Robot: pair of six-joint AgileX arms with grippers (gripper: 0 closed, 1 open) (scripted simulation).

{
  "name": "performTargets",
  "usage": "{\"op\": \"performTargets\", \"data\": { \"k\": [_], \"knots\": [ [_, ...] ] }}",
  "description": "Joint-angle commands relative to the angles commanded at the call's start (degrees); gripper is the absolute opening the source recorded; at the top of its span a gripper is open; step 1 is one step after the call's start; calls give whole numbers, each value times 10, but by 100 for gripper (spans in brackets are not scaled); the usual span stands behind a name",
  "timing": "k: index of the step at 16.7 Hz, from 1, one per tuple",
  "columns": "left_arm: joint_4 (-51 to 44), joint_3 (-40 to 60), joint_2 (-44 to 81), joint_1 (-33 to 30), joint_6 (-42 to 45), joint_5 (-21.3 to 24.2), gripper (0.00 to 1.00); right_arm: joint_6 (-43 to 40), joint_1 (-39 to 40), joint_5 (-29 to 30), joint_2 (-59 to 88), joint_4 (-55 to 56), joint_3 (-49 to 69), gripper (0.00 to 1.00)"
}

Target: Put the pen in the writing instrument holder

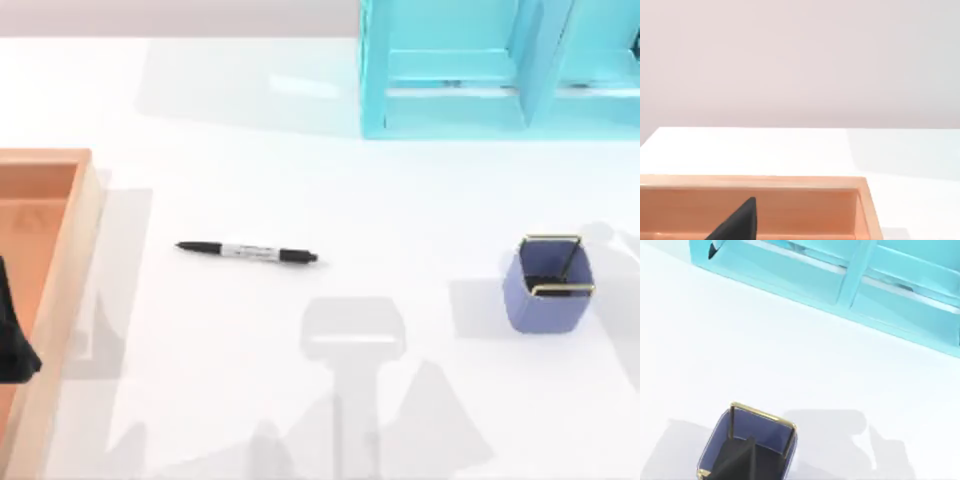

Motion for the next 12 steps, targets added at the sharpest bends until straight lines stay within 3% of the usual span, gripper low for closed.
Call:
{"op": "performTargets", "data": {
  "k": [12],
  "knots": [
    [0,0,0,0,0,0,100,-188,180,-38,748,-398,672,100]
  ]
}}
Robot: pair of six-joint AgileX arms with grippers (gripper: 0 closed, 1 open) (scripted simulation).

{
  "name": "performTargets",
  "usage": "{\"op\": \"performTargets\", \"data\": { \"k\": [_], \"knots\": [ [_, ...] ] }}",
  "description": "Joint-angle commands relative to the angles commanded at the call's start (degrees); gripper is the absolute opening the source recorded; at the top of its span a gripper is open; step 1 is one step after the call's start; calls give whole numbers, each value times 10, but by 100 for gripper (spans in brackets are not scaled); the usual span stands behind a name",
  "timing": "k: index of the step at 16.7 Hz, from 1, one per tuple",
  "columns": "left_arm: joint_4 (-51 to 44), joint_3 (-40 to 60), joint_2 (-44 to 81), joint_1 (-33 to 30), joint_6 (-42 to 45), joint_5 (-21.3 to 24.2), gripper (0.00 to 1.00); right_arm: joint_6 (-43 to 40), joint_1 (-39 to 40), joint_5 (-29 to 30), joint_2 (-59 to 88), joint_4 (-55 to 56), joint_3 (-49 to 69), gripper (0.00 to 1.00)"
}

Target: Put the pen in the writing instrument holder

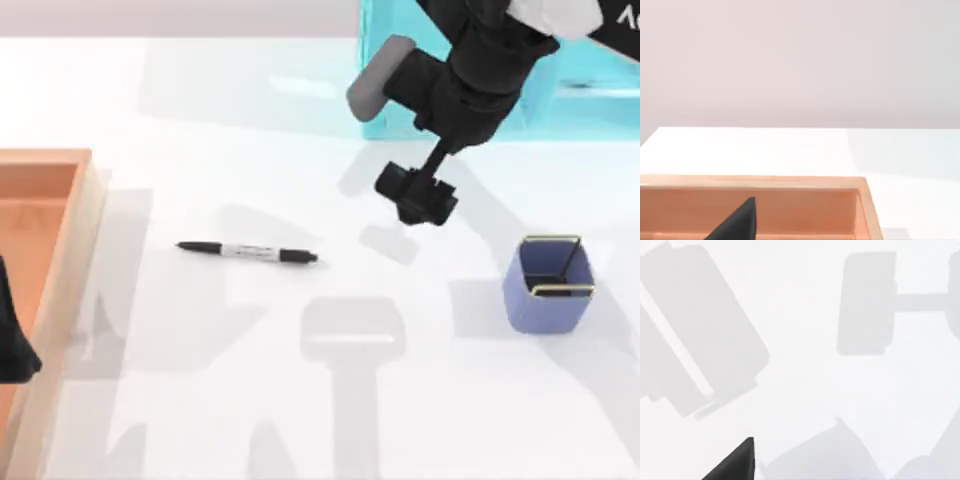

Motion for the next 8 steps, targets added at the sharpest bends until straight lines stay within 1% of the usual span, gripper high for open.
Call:
{"op": "performTargets", "data": {
  "k": [4,8],
  "knots": [
    [0,0,0,0,0,0,100,-51,51,-26,175,-67,213,100],
    [0,0,0,0,0,0,100,-87,86,-47,279,-94,364,100]
  ]
}}
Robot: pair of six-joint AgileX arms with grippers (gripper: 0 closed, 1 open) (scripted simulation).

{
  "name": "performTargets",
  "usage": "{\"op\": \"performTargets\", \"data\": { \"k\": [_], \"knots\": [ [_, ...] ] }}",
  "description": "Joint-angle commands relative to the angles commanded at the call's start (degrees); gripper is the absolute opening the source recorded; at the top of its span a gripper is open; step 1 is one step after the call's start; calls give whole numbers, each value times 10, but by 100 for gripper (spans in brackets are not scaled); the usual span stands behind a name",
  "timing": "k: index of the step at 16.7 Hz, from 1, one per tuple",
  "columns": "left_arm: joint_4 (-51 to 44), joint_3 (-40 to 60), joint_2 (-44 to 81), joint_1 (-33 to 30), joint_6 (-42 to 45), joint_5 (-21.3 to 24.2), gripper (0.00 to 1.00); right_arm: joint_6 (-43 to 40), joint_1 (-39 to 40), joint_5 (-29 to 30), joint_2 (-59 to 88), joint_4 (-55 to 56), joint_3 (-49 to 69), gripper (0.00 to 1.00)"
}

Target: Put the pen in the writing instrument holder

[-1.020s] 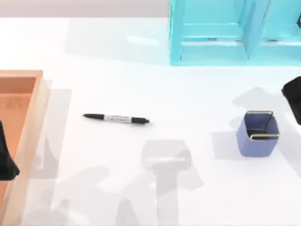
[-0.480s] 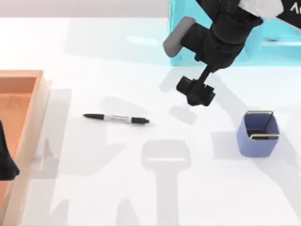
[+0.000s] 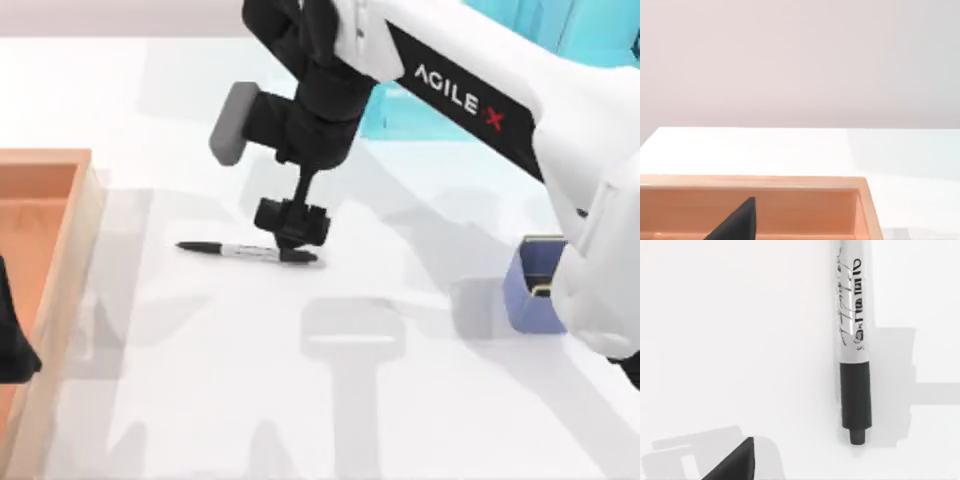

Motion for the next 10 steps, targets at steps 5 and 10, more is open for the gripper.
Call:
{"op": "performTargets", "data": {
  "k": [5,10],
  "knots": [
    [0,0,0,0,0,0,100,-14,14,-9,36,-4,56,100],
    [0,0,0,0,0,0,100,-14,11,-8,36,-4,56,100]
  ]
}}
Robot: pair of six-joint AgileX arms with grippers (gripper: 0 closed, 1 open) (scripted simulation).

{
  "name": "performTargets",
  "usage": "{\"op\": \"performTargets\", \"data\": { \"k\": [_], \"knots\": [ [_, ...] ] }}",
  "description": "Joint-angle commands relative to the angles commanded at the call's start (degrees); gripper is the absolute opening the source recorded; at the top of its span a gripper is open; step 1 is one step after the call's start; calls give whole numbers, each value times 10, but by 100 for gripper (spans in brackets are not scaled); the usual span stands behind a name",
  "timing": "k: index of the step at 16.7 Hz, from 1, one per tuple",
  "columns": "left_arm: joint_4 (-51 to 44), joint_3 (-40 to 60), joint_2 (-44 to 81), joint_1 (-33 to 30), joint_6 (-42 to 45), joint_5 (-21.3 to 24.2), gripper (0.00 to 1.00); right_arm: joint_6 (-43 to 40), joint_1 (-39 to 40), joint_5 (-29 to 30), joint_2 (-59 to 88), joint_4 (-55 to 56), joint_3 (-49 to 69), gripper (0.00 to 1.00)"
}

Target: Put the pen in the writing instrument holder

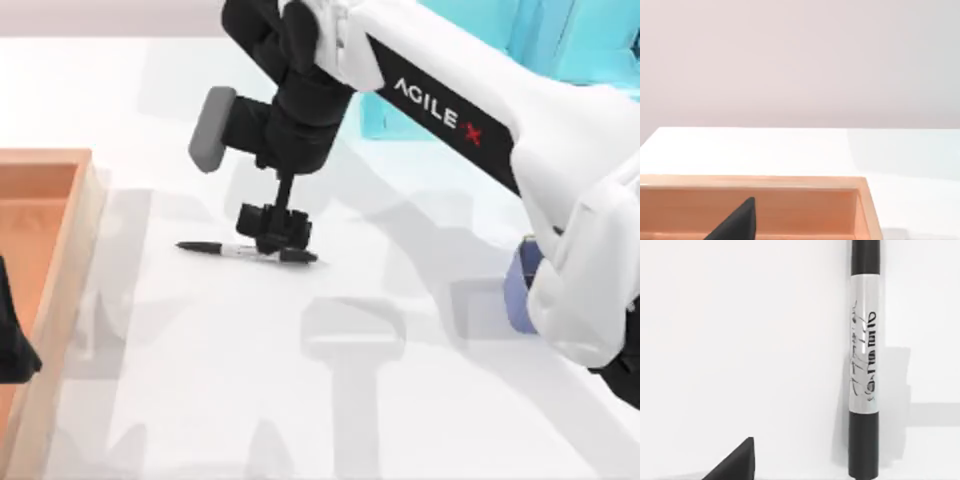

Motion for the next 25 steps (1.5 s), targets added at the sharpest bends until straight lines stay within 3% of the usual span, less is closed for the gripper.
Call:
{"op": "performTargets", "data": {
  "k": [4,12,19,25],
  "knots": [
    [0,0,0,0,0,0,100,1,5,1,55,-13,65,100],
    [0,0,0,0,0,0,100,15,18,6,265,-76,345,100],
    [0,0,0,0,0,0,100,17,20,7,299,-83,385,100],
    [0,0,0,0,0,0,100,17,20,7,299,-83,385,55]
  ]
}}
